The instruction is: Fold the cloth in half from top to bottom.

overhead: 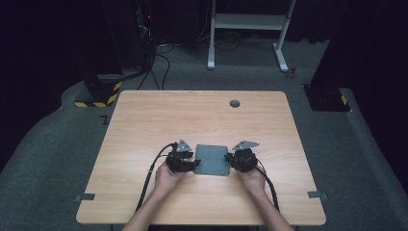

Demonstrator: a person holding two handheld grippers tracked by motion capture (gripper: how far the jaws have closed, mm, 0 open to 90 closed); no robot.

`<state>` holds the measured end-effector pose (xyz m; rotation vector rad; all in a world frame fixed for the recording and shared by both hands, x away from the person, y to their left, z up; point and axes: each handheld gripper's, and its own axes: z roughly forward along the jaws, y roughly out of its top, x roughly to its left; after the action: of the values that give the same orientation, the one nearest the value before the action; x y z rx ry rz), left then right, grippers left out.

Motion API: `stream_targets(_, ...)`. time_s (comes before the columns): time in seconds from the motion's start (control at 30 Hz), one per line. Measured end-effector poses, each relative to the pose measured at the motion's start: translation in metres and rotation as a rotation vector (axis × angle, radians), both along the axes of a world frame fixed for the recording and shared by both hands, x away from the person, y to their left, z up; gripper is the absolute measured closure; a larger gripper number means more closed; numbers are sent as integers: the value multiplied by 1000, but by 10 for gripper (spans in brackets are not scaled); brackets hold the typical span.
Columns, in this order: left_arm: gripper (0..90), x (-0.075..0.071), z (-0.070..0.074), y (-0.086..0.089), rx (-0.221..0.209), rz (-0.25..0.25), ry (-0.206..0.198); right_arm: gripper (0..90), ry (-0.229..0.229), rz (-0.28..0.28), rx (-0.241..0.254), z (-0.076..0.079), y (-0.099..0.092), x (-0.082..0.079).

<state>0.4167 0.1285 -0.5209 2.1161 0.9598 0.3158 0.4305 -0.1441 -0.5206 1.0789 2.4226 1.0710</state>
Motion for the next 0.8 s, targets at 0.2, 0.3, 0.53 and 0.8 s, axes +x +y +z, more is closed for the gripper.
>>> stream_targets(0.2, 454, -7, 5, 10, -37, 49, -4, 732, -3, -26, 24, 5, -9, -4)
stream_targets(0.3, 443, -10, 8, 15, -56, 65, -11, 711, -14, -35, 47, 10, -14, -9)
stream_targets(0.53, 436, -19, 8, 21, -54, 87, -35, 643, -16, -66, 104, 9, -28, -12)
stream_targets(0.8, 413, -27, 16, 33, -124, 107, -72, 590, -45, -76, 123, 16, -40, -22)
